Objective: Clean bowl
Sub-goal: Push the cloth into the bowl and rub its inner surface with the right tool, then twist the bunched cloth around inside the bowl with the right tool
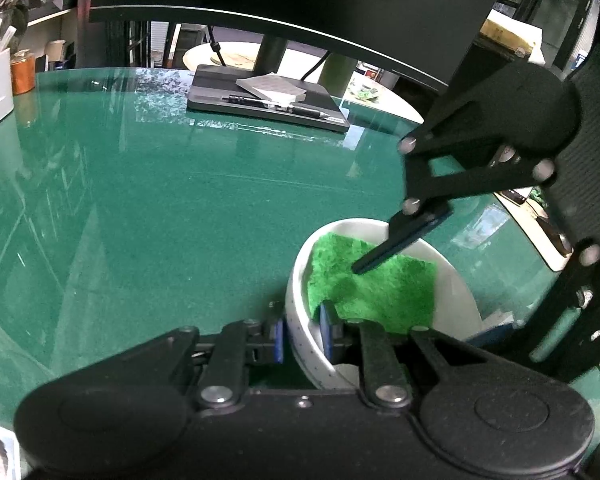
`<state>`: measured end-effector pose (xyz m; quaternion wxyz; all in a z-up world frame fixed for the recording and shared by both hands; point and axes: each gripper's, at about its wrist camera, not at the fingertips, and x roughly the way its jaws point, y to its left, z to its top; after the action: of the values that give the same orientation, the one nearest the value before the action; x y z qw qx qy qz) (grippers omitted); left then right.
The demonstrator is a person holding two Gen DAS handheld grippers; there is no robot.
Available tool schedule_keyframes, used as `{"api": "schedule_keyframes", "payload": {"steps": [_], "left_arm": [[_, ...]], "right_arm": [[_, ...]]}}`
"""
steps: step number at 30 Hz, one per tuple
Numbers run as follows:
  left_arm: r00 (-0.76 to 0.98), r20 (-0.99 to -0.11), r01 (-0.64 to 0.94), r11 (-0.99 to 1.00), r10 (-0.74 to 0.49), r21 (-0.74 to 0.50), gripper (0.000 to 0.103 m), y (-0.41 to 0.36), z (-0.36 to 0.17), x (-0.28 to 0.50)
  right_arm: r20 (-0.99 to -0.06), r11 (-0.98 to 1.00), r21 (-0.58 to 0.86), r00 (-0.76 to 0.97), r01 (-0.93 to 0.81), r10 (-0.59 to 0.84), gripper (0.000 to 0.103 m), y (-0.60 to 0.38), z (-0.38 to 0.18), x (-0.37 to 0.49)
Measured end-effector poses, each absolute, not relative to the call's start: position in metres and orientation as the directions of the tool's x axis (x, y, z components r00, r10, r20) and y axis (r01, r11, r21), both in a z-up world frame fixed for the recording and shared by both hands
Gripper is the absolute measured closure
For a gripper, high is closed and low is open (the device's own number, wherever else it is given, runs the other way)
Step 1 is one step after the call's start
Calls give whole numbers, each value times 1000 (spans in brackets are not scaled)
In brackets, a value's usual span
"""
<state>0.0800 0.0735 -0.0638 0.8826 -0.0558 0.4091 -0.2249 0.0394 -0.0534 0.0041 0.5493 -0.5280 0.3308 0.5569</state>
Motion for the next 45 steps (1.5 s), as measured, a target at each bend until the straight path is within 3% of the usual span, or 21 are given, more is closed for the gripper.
{"api": "schedule_keyframes", "payload": {"steps": [1, 5, 11, 23, 24, 25, 28, 30, 34, 45], "left_arm": [[565, -698, 353, 893, -440, -279, 85, 73, -64, 80], [563, -699, 356, 893, -441, -277, 85, 73, -64, 80], [564, -699, 355, 893, -441, -277, 85, 74, -64, 80], [575, -696, 344, 899, -430, -270, 84, 76, -64, 79], [575, -696, 343, 899, -430, -272, 83, 76, -64, 79], [576, -696, 343, 900, -429, -271, 82, 77, -64, 79], [575, -699, 340, 901, -425, -269, 79, 78, -65, 79], [575, -700, 338, 902, -424, -269, 79, 79, -65, 79], [576, -698, 344, 901, -426, -266, 79, 77, -66, 81], [577, -698, 340, 902, -423, -266, 82, 77, -66, 82]], "right_arm": [[-953, -164, -206, 160, -965, 257, 34, -52, 1, 44], [-964, -167, -198, 161, -966, 211, 33, -39, -9, 51], [-976, -214, -199, 173, -956, 133, 32, -4, -27, 64], [-978, -196, -190, 168, -962, 126, 35, 22, -41, 88], [-978, -196, -190, 168, -962, 122, 37, 23, -40, 88], [-978, -195, -190, 169, -962, 119, 50, 24, -39, 87], [-991, -174, -114, 98, -978, 96, 69, 20, -32, 88], [-992, -159, -100, 87, -982, 86, 89, 16, -30, 88], [-990, -169, -135, 125, -976, 67, 91, 6, -32, 79], [-965, -338, -244, 193, -909, 176, 92, 18, -36, 76]]}}
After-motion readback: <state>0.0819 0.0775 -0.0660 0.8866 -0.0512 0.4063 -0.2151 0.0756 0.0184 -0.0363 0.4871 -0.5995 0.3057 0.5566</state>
